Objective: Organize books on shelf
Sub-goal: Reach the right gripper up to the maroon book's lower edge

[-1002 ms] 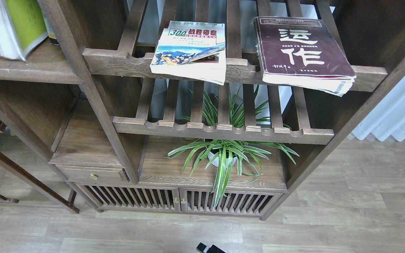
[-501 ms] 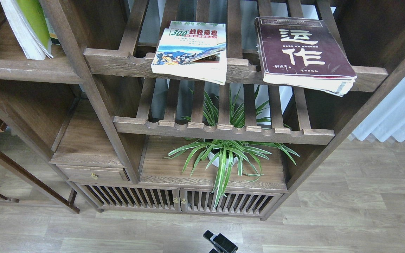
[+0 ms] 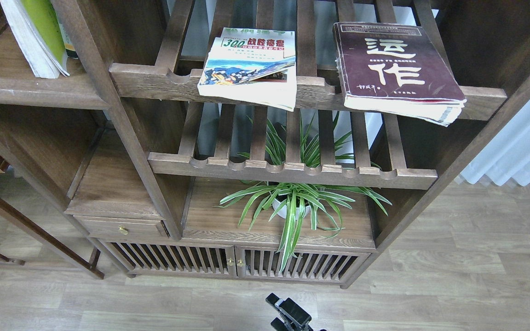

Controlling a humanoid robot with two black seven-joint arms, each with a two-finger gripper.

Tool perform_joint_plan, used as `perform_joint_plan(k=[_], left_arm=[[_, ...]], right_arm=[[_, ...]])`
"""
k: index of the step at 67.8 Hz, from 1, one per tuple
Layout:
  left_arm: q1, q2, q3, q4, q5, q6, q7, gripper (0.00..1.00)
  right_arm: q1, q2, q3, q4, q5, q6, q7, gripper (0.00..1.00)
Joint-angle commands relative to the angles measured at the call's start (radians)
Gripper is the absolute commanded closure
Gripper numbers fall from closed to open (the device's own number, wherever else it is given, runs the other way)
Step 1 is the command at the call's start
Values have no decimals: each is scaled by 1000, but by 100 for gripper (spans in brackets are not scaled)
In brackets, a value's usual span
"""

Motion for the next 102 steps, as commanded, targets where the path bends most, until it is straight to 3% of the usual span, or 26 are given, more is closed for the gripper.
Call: perform_joint_plan(k=[1,5,12,37,60,102], left_arm=[[84,-69,-24,-30,-25,0,12,19],[117,-101,-24,-38,-25,0,14,8],[182,-171,-25,-40,-25,0,14,1],[292,-289,13,-26,-25,0,15,1],[314,-299,56,-1,-25,0,15,1],[312,-297,70,19,-24,0,15,1]], right_arm=[[2,0,61,62,0,0,-2,4],[5,0,75,85,0,0,-2,4],[15,0,79,116,-5,0,-2,4],[12,-138,177,297,-2,0,0,4],[15,-313,234,490,-6,0,0,7],[115,-319,446,602,-134,0,-3,8]])
